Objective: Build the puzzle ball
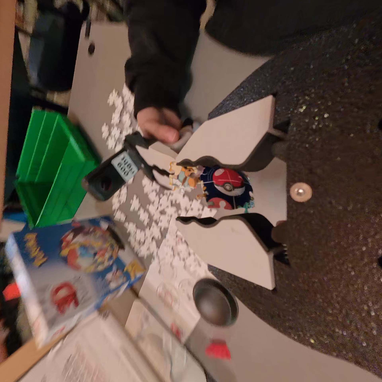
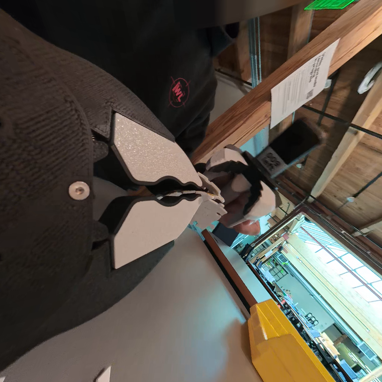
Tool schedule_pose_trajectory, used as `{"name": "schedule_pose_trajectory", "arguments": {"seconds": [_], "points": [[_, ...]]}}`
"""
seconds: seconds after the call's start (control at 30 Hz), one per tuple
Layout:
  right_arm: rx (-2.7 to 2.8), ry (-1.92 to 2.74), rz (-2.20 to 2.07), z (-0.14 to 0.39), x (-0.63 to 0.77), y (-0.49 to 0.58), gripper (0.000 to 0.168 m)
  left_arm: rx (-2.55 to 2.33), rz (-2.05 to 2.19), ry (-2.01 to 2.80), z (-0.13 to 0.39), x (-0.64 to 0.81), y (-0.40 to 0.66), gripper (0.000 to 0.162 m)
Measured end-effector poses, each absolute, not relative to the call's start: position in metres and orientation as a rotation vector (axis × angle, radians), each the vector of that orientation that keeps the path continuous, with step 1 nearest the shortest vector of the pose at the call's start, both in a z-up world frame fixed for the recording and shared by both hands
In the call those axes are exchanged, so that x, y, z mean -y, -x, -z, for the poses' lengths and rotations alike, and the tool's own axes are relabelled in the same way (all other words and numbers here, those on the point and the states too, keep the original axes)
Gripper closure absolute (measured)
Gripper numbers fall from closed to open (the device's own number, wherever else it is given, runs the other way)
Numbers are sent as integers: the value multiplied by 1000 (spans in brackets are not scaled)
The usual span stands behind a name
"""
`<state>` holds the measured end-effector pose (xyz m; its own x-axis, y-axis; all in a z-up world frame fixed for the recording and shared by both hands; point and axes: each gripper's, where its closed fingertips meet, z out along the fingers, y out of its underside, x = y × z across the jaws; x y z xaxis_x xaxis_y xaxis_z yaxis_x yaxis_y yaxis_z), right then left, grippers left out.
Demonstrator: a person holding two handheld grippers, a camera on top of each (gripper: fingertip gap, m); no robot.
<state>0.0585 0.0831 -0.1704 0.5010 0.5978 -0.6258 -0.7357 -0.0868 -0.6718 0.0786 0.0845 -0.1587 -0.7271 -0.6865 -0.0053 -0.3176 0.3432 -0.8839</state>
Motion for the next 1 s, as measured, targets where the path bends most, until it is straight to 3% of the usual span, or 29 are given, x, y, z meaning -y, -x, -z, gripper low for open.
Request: {"name": "schedule_pose_trajectory", "arguments": {"seconds": [0.17,0.33,1.0], "points": [[-57,1292,-1096,170,-83,-44,165,-2583,1404,888,171,-75,-61,117],[-4,1368,-1038,175,-81,-40,165,-2724,1373,805,179,-72,-52,135],[23,1435,-996,182,-77,-43,165,-2768,1701,884,169,-75,-45,160]]}}
